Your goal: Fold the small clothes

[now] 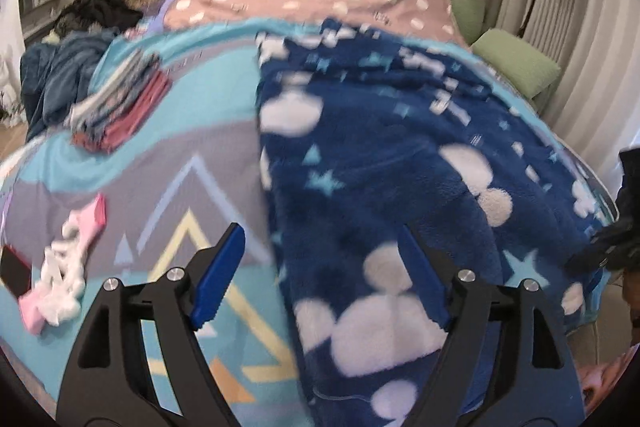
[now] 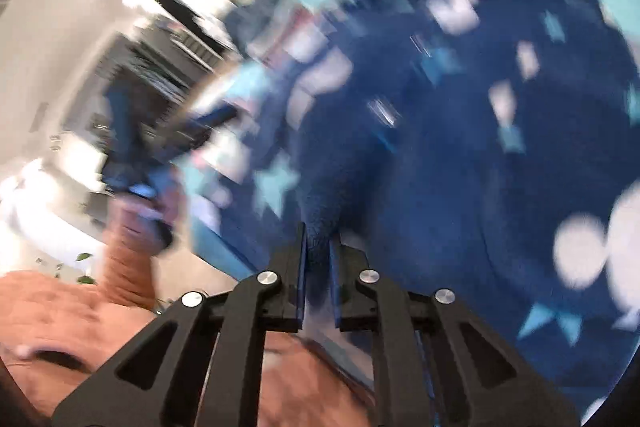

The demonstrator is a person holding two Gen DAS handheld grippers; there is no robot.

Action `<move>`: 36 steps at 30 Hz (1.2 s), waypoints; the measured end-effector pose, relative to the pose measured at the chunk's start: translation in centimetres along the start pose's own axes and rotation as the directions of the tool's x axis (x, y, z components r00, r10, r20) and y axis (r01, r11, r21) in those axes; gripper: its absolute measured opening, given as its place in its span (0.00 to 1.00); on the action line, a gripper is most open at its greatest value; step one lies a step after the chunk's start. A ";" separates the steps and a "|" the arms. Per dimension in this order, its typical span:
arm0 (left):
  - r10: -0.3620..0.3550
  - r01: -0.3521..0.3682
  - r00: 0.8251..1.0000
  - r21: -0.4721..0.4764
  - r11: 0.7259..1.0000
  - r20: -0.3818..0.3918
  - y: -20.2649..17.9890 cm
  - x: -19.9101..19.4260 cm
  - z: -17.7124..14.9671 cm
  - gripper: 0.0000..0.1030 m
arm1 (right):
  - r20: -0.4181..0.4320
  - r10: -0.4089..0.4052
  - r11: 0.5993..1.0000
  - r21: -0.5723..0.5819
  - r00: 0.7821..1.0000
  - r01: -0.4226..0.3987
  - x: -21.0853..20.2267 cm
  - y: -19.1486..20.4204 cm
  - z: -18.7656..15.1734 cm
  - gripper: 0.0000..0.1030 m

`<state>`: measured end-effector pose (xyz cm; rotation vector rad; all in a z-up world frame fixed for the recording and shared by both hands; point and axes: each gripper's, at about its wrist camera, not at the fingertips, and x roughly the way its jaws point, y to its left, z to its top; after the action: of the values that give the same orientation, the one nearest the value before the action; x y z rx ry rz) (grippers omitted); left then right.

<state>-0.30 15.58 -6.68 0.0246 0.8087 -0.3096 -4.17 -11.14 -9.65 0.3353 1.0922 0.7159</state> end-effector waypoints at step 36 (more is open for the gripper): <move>-0.367 0.349 0.930 -0.256 0.902 -0.027 1.2 -1.7 -6.3 0.12 | 0.323 0.003 0.864 0.476 0.947 -0.165 -7.5 -12.7 -5.0 0.69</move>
<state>-5.57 18.03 -9.94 -0.3536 0.9218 -0.5571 -6.05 -26.00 -14.02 0.9176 0.9480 0.4245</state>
